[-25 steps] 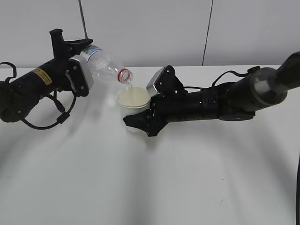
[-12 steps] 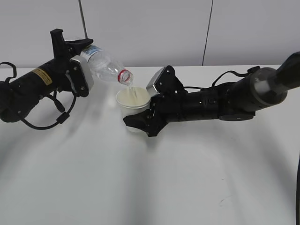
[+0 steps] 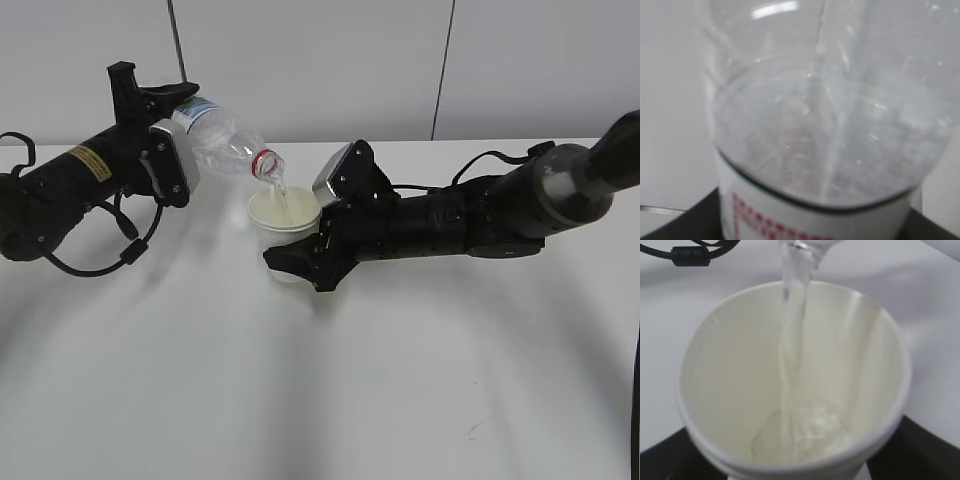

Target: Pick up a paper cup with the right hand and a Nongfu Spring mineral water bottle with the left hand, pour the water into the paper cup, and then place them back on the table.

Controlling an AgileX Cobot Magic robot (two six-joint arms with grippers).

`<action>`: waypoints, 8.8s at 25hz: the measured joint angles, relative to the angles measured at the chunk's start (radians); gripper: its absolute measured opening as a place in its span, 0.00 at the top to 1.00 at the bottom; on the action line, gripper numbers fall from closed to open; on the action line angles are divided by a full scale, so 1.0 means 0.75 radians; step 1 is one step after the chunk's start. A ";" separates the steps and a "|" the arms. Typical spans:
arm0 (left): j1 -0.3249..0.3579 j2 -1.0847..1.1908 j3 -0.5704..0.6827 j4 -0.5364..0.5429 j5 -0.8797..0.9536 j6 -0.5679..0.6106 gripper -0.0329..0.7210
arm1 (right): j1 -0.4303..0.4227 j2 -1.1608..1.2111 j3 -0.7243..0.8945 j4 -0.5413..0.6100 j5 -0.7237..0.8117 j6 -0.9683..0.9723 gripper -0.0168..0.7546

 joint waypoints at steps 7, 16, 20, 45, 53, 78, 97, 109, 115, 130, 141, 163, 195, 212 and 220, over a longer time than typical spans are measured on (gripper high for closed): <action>0.000 0.000 0.000 0.001 0.000 0.003 0.46 | 0.000 0.001 0.000 -0.003 -0.006 0.000 0.30; 0.000 0.000 0.000 0.001 -0.002 0.021 0.46 | 0.000 0.003 0.000 -0.014 -0.008 0.000 0.30; 0.000 0.000 0.000 0.001 -0.002 0.022 0.46 | 0.000 0.003 0.000 -0.026 -0.008 0.000 0.30; 0.000 0.000 0.000 0.001 -0.011 0.036 0.46 | 0.000 0.003 0.000 -0.033 -0.013 0.000 0.30; 0.000 0.000 0.000 0.001 -0.020 0.042 0.46 | 0.000 0.003 0.000 -0.036 -0.013 0.000 0.30; 0.000 0.000 0.000 0.001 -0.020 0.046 0.46 | 0.000 0.003 0.000 -0.041 -0.013 0.000 0.30; -0.018 0.035 -0.007 -0.044 0.012 -0.211 0.46 | 0.000 0.003 0.000 0.043 -0.013 -0.032 0.30; -0.070 0.039 -0.007 -0.278 0.075 -0.685 0.46 | 0.000 0.003 0.000 0.193 -0.013 -0.123 0.30; -0.080 0.039 -0.007 -0.383 0.160 -0.935 0.46 | -0.005 0.003 0.000 0.329 0.029 -0.236 0.30; -0.081 0.039 -0.007 -0.433 0.261 -1.361 0.46 | -0.277 0.003 0.000 0.439 0.070 -0.319 0.30; -0.149 0.039 -0.007 -0.430 0.272 -1.532 0.46 | -0.431 0.003 0.000 0.452 0.073 -0.345 0.30; -0.157 0.039 -0.007 -0.439 0.294 -1.640 0.46 | -0.436 0.167 -0.007 0.633 -0.054 -0.515 0.30; -0.157 0.039 -0.007 -0.439 0.295 -1.640 0.46 | -0.436 0.167 0.022 0.660 -0.052 -0.450 0.19; -0.157 0.039 -0.007 -0.439 0.299 -1.640 0.46 | -0.441 0.167 0.078 0.690 -0.077 -0.464 0.19; -0.157 0.039 -0.007 -0.439 0.299 -1.640 0.46 | -0.473 0.120 0.158 0.694 -0.118 -0.472 0.19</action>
